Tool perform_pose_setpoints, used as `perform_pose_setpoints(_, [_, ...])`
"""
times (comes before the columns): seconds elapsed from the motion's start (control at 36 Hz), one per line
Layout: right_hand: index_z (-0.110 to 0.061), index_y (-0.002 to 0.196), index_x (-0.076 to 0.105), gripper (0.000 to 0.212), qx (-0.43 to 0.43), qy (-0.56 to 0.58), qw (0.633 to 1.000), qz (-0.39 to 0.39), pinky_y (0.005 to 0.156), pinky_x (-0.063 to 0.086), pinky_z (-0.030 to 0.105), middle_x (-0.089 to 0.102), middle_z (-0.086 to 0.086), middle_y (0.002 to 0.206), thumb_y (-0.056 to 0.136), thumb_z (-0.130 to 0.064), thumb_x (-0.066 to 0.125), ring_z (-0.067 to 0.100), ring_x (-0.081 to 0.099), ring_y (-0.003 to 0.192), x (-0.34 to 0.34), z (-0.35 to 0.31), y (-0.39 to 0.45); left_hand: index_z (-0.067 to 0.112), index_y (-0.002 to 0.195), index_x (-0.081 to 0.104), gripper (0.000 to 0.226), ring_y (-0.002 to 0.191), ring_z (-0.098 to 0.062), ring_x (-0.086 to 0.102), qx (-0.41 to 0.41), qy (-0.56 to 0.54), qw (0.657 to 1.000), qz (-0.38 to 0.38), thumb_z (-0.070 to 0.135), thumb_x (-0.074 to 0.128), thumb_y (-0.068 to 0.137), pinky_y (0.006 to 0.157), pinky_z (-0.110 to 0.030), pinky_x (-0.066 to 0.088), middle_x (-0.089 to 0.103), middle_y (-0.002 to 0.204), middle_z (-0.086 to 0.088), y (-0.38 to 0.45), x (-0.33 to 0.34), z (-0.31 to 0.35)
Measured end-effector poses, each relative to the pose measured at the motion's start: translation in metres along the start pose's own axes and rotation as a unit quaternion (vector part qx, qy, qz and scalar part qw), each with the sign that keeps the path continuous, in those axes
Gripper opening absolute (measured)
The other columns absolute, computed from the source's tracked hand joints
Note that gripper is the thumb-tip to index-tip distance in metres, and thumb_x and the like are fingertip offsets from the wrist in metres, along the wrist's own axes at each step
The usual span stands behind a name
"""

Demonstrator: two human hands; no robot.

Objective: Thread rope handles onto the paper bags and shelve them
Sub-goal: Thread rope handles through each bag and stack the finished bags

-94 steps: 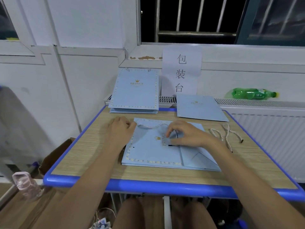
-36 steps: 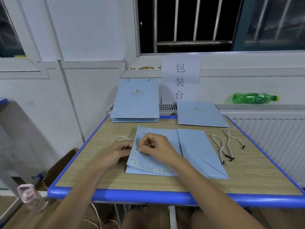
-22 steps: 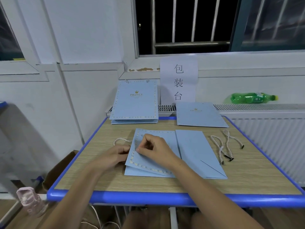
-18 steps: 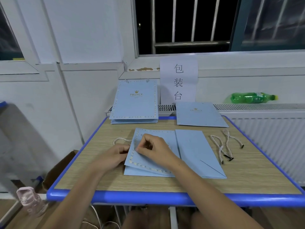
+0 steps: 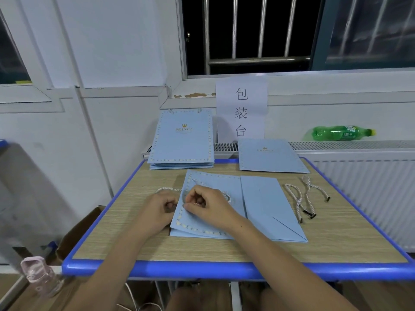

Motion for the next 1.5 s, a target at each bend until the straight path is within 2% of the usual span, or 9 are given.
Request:
perform_pose_setpoints(0.17, [-0.013, 0.088, 0.063, 0.006, -0.007, -0.010, 1.000, -0.003, 0.066, 0.041, 0.011, 0.054, -0.011, 0.075, 0.085, -0.010, 0.067, -0.001, 0.048, 0.067, -0.003, 0.001, 0.000, 0.046, 0.063, 0.057, 0.005, 0.063, -0.001, 0.044, 0.054, 0.044, 0.998, 0.003, 0.049, 0.060, 0.061, 0.055, -0.012, 0.032, 0.053, 0.072, 0.022, 0.000, -0.001, 0.003])
perform_pose_setpoints(0.5, [-0.016, 0.082, 0.058, 0.007, -0.010, -0.052, 0.999, -0.007, 0.067, 0.039, 0.014, 0.052, -0.009, 0.081, 0.088, -0.014, 0.060, 0.001, 0.046, 0.070, -0.007, 0.001, 0.000, 0.027, 0.054, 0.060, 0.041, 0.056, 0.000, 0.043, -0.011, -0.022, 0.999, 0.029, -0.006, 0.071, 0.076, 0.056, -0.012, 0.032, 0.045, 0.060, 0.007, 0.000, 0.002, 0.001])
perform_pose_setpoints(0.67, [-0.015, 0.085, 0.056, 0.006, -0.012, -0.031, 0.999, 0.001, 0.065, 0.037, 0.011, 0.050, -0.013, 0.080, 0.090, -0.014, 0.056, 0.001, 0.045, 0.071, -0.008, 0.000, -0.001, 0.002, 0.080, 0.074, 0.019, 0.070, -0.009, 0.056, -0.090, -0.144, 0.985, -0.033, 0.003, 0.058, 0.090, 0.060, -0.014, 0.043, 0.064, 0.073, -0.004, 0.001, 0.005, 0.001])
perform_pose_setpoints(0.75, [-0.015, 0.086, 0.056, 0.006, -0.012, -0.038, 0.999, 0.003, 0.068, 0.038, 0.014, 0.051, -0.011, 0.083, 0.092, -0.016, 0.054, 0.001, 0.045, 0.074, -0.009, 0.001, -0.001, -0.017, 0.079, 0.063, 0.043, 0.068, -0.022, 0.052, -0.121, -0.225, 0.967, -0.017, 0.025, 0.067, 0.075, 0.058, -0.023, 0.040, 0.054, 0.076, -0.024, 0.003, 0.001, 0.007])
perform_pose_setpoints(0.97, [-0.014, 0.093, 0.057, 0.015, -0.007, -0.062, 0.998, -0.006, 0.063, 0.037, 0.011, 0.052, -0.013, 0.081, 0.098, -0.025, 0.047, -0.002, 0.046, 0.069, -0.006, 0.002, 0.000, 0.020, 0.046, 0.061, 0.041, 0.052, -0.001, 0.051, -0.122, -0.207, 0.969, -0.057, 0.009, 0.065, 0.085, 0.058, -0.018, 0.038, 0.054, 0.053, 0.010, -0.001, 0.008, 0.011])
perform_pose_setpoints(1.06, [-0.013, 0.094, 0.057, 0.019, 0.005, -0.021, 1.000, 0.009, 0.068, 0.041, 0.021, 0.058, -0.003, 0.082, 0.099, -0.027, 0.046, 0.006, 0.049, 0.069, -0.007, 0.001, -0.001, 0.016, 0.068, 0.069, 0.015, 0.064, -0.006, 0.058, -0.103, -0.184, 0.976, -0.045, 0.027, 0.068, 0.078, 0.064, -0.022, 0.043, 0.063, 0.066, -0.001, 0.000, 0.009, 0.010])
perform_pose_setpoints(1.22, [-0.031, 0.079, 0.052, 0.021, 0.017, 0.017, 0.999, 0.029, 0.079, 0.045, 0.027, 0.060, -0.011, 0.081, 0.099, -0.024, 0.048, 0.004, 0.055, 0.077, -0.004, -0.001, 0.000, 0.039, 0.123, 0.039, 0.058, 0.068, 0.000, 0.047, -0.068, -0.142, 0.988, -0.005, 0.021, 0.065, 0.074, 0.064, -0.012, 0.044, 0.039, 0.101, 0.003, 0.000, 0.009, 0.010])
perform_pose_setpoints(1.36, [-0.020, 0.086, 0.059, 0.010, -0.001, -0.008, 1.000, 0.017, 0.073, 0.047, 0.036, 0.064, 0.005, 0.082, 0.095, -0.023, 0.056, 0.010, 0.054, 0.073, 0.000, 0.001, 0.000, 0.050, 0.080, 0.061, 0.021, 0.094, -0.005, 0.040, -0.033, -0.028, 0.996, -0.073, 0.054, 0.054, 0.060, 0.078, -0.005, 0.033, 0.037, 0.097, 0.003, 0.001, 0.015, 0.011])
perform_pose_setpoints(1.5, [-0.029, 0.085, 0.054, 0.012, -0.037, 0.025, 0.997, 0.069, 0.059, 0.037, 0.020, 0.051, -0.004, 0.064, 0.092, -0.021, 0.060, 0.004, 0.045, 0.058, -0.005, 0.001, 0.001, 0.019, 0.061, 0.059, 0.046, 0.081, -0.008, 0.039, -0.073, 0.042, 0.995, -0.061, 0.064, 0.048, 0.057, 0.068, -0.023, 0.031, 0.038, 0.078, 0.003, 0.013, 0.012, 0.017])
Point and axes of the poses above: each hand's wrist, its own y-axis towards the middle knuckle, its own x-axis out of the palm, z = x × y, the point moved 2 cm from there along y, towards the middle knuckle
